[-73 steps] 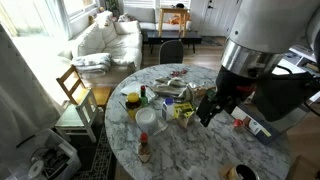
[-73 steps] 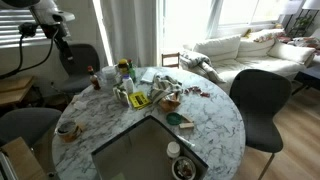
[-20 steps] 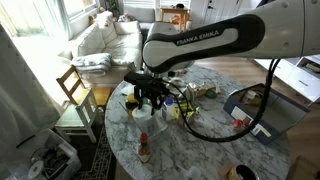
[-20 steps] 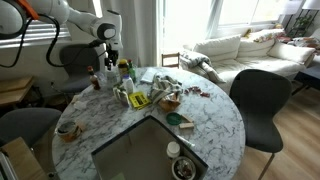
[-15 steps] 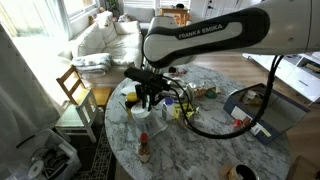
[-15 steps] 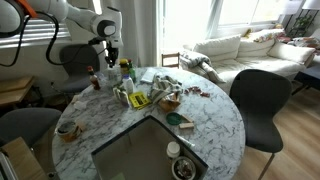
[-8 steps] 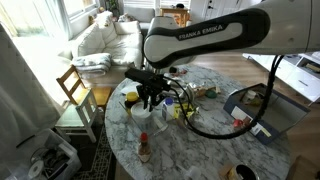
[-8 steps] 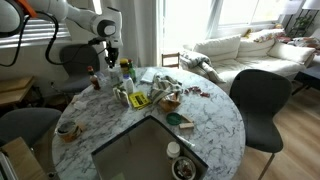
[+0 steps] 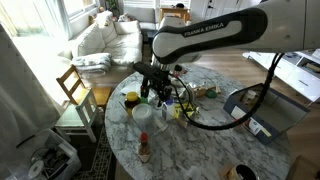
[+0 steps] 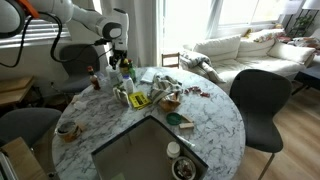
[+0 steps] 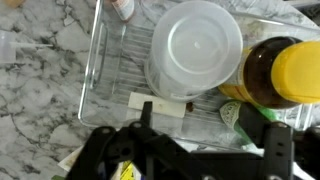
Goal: Remote the plastic cup and silver cup from the clear case and put them in an upright position
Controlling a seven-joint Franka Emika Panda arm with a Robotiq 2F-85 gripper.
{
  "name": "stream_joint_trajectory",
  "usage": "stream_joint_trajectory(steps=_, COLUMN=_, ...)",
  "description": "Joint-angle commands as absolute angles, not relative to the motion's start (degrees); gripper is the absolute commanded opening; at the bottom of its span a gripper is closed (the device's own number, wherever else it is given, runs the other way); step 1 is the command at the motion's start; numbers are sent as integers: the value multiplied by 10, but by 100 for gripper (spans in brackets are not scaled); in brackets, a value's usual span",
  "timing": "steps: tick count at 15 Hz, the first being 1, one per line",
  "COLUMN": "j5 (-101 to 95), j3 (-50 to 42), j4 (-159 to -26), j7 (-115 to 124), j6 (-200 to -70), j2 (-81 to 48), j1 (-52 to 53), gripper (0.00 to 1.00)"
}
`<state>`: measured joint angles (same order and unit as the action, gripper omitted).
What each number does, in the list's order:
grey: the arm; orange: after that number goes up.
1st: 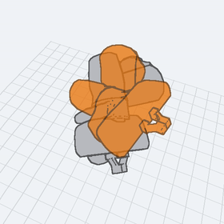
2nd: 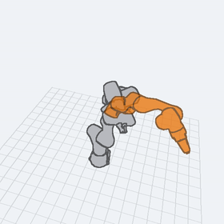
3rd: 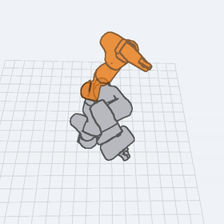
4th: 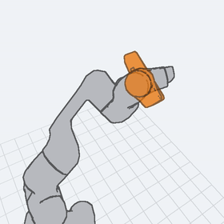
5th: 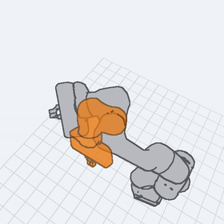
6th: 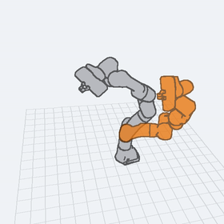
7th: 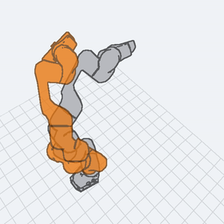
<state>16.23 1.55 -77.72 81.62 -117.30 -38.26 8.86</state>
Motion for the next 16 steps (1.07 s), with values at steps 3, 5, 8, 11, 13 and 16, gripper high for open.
stream_joint_trajectory(steps=3, j5=236, j3=35, j4=-799, j7=841, j6=-1183, j2=-396, j1=67, gripper=100)
stream_joint_trajectory(steps=5, j5=256, j3=41, j4=-798, j7=840, j6=-1185, j2=-405, j1=63, gripper=100)
stream_joint_trajectory(steps=8, j5=278, j3=44, j4=-797, j7=840, j6=-1202, j2=-414, j1=63, gripper=100)
stream_joint_trajectory(steps=11, j5=287, j3=47, j4=-795, j7=838, j6=-1209, j2=-422, j1=63, gripper=100)
stream_joint_trajectory(steps=13, j5=303, j3=55, j4=-795, j7=832, j6=-1210, j2=-426, j1=58, gripper=100)
stream_joint_trajectory(steps=16, j5=329, j3=67, j4=-796, j7=822, j6=-1215, j2=-429, j1=49, gripper=100)
